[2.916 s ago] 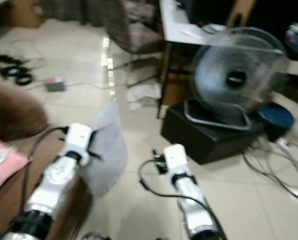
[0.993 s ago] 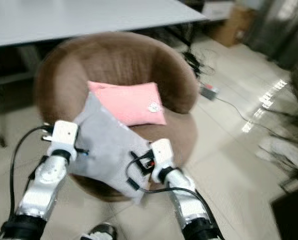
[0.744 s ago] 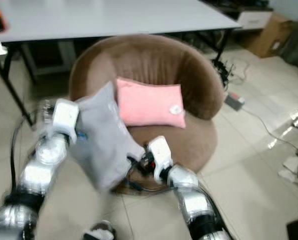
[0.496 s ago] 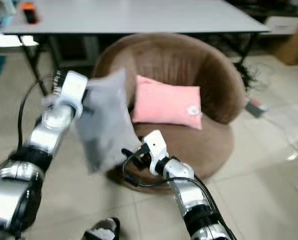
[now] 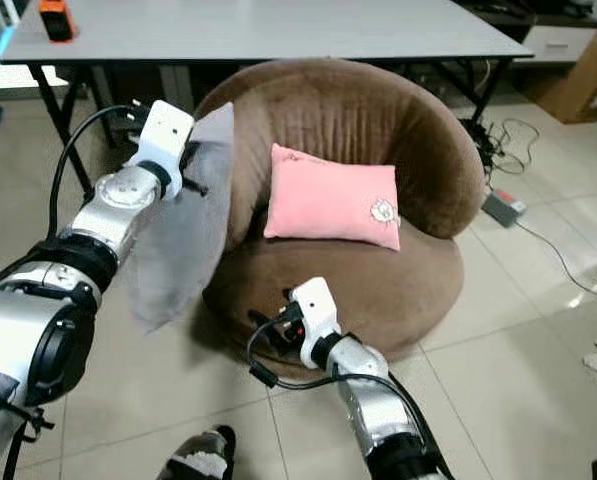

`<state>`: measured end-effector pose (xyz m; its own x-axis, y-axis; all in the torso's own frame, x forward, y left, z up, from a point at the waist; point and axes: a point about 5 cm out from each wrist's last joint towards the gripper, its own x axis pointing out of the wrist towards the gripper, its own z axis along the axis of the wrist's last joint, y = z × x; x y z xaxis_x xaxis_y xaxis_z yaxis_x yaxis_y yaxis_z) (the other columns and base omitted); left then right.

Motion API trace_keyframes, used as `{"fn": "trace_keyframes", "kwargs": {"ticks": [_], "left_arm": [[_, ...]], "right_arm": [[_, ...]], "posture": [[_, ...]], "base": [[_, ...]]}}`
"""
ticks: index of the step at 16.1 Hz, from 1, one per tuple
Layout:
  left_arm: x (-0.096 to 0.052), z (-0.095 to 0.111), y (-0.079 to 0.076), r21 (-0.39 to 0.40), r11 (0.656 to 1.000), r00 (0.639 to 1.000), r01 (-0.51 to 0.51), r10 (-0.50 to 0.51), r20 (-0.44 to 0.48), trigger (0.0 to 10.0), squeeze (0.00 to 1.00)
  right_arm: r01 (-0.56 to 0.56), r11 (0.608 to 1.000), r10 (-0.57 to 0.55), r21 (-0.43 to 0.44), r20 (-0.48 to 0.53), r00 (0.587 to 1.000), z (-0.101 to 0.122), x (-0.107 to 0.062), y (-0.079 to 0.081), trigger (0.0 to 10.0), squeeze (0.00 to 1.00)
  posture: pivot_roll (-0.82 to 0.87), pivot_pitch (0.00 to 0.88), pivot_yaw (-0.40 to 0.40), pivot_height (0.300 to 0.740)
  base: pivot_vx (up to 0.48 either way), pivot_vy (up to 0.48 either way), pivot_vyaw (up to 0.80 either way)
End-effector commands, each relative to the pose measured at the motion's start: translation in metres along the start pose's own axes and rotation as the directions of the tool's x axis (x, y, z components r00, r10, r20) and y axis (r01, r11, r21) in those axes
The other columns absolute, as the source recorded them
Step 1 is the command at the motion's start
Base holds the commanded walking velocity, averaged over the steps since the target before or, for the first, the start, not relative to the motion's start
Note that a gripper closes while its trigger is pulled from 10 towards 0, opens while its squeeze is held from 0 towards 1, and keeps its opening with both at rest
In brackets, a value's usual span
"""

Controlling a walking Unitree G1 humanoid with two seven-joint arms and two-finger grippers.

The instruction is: Move the pillow to the sofa from floor

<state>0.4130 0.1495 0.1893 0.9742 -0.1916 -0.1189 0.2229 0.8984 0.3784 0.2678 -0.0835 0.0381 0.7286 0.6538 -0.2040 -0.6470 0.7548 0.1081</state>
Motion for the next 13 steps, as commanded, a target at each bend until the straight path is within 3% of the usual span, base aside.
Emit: {"fn": "trace_keyframes", "kwargs": {"ticks": [1,3,7,9,11,13], "left_arm": [[0.003,0.022,0.003,0.040,0.999,0.998,0.009,-0.012,0.066,0.0,0.00],[0.004,0.026,0.004,0.027,1.000,0.998,0.006,-0.008,0.070,0.0,0.00],[0.009,0.075,0.006,0.008,0.999,0.980,0.048,-0.049,0.190,0.0,0.00],[0.009,0.093,0.010,0.042,0.999,0.975,0.032,-0.040,0.218,0.0,0.00],[0.008,0.096,0.022,0.042,0.998,0.979,-0.052,0.043,0.197,0.0,0.00],[0.008,0.091,0.024,0.019,0.997,0.983,-0.071,0.067,0.172,0.0,0.00]], "right_arm": [[0.047,0.999,-0.048,0.010,0.002,0.999,0.000,-0.007,-0.005,10.0,0.00],[0.066,0.998,-0.066,0.016,0.001,0.998,-0.003,-0.013,-0.004,10.0,0.00],[0.122,0.991,-0.122,0.047,-0.013,0.992,-0.013,-0.029,0.004,10.0,0.00],[0.138,0.989,-0.137,0.050,-0.019,0.990,-0.018,-0.037,0.009,10.0,0.00],[0.174,0.983,-0.173,0.059,-0.026,0.985,-0.020,-0.048,0.011,10.0,0.00],[0.188,0.980,-0.186,0.061,-0.037,0.982,-0.021,-0.054,0.013,10.0,0.00]], "posture": [[0.14,0.057,-0.047,0.740],[0.11,0.062,-0.040,0.740],[0.05,0.071,-0.012,0.740],[0.01,0.078,0.007,0.740],[-0.04,0.091,0.018,0.740],[-0.06,0.094,0.023,0.740]], "base": [[0.000,0.000,0.00],[0.000,0.000,0.00],[0.000,0.000,0.00],[0.000,0.000,0.00],[0.000,0.000,0.00],[0.000,0.000,0.00]]}}
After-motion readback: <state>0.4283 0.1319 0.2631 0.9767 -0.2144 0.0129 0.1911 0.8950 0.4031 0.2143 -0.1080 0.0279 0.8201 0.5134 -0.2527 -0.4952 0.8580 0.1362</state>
